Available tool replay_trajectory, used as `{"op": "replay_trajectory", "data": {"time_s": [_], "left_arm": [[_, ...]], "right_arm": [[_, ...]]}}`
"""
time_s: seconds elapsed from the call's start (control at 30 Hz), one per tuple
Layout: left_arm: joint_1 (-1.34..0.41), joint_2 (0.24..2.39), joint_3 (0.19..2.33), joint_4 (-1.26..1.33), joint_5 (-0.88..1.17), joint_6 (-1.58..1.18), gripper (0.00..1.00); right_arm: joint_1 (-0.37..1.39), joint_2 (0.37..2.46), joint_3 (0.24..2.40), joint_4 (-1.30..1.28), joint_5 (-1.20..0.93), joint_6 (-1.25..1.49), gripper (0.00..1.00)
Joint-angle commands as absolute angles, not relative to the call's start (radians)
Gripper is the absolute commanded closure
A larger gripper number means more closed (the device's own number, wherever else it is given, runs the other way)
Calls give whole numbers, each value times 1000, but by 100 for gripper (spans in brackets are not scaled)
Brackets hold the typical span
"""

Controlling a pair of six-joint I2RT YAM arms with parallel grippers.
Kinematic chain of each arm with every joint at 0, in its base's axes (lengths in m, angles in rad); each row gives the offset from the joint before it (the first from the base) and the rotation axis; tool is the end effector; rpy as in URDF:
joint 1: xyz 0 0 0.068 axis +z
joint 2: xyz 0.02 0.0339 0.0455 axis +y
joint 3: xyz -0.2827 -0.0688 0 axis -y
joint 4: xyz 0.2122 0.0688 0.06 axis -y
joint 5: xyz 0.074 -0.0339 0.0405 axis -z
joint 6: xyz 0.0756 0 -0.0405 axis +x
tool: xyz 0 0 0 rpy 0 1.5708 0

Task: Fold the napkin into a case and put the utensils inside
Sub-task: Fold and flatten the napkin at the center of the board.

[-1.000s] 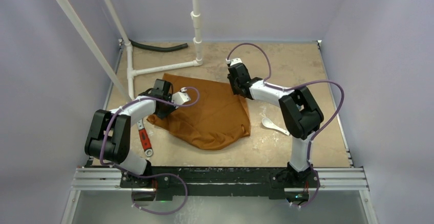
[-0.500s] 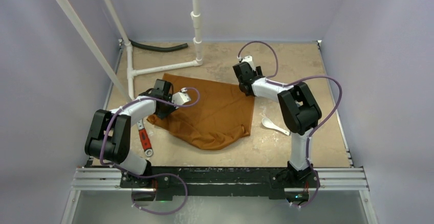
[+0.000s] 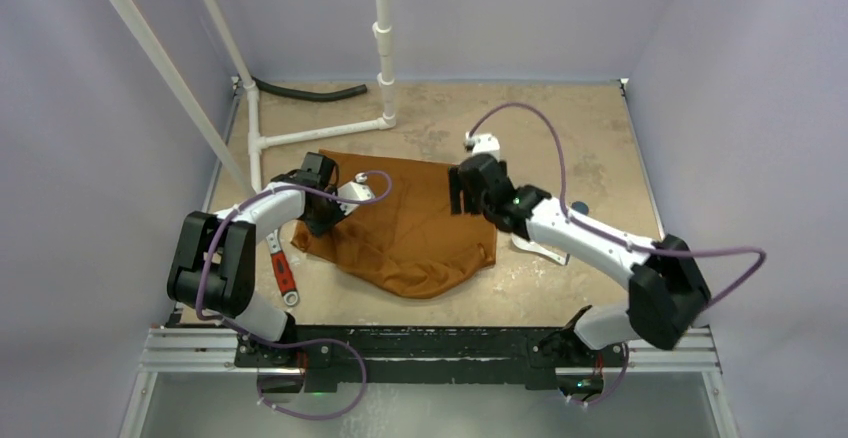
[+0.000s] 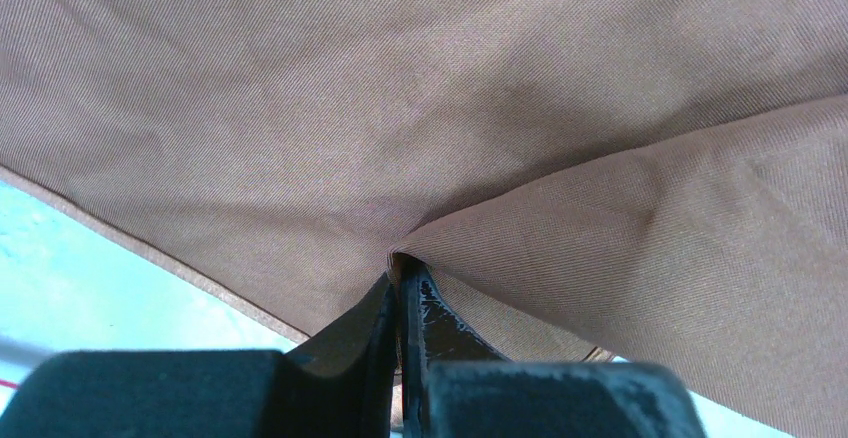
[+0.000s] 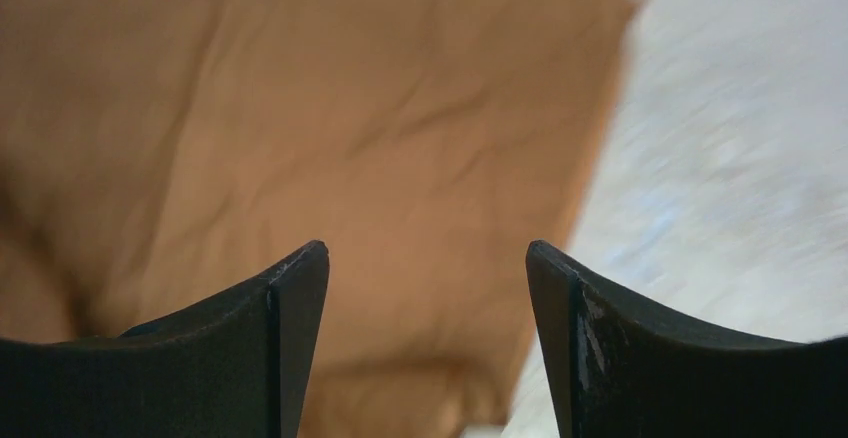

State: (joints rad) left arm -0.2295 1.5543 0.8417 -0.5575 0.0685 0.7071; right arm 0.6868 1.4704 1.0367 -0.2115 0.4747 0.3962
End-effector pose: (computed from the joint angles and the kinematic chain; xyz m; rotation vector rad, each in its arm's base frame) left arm 0.2514 -0.0640 0.1601 1.2920 2.5217 0.0072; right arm 0.2711 0.1776 0.2751 -0.0538 2.1363 0.1058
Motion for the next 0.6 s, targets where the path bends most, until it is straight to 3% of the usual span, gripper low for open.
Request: {"op": "replay_trajectory", "data": {"time_s": [0.0, 0.17, 0.33, 0.57], "left_arm": [[-222, 1573, 857, -661, 149, 687, 97], [-215, 1589, 867, -677, 143, 689, 98], [-212, 1585, 869, -682, 135, 689, 98], [-212, 1583, 900, -706, 150, 677, 99]], "right_arm": [[781, 1311, 829, -348, 202, 624, 23], [816, 1137, 701, -381, 76, 735, 22], [846, 1141, 674, -389, 21, 758, 22], [850, 1239, 678, -278, 33, 744, 33]]}}
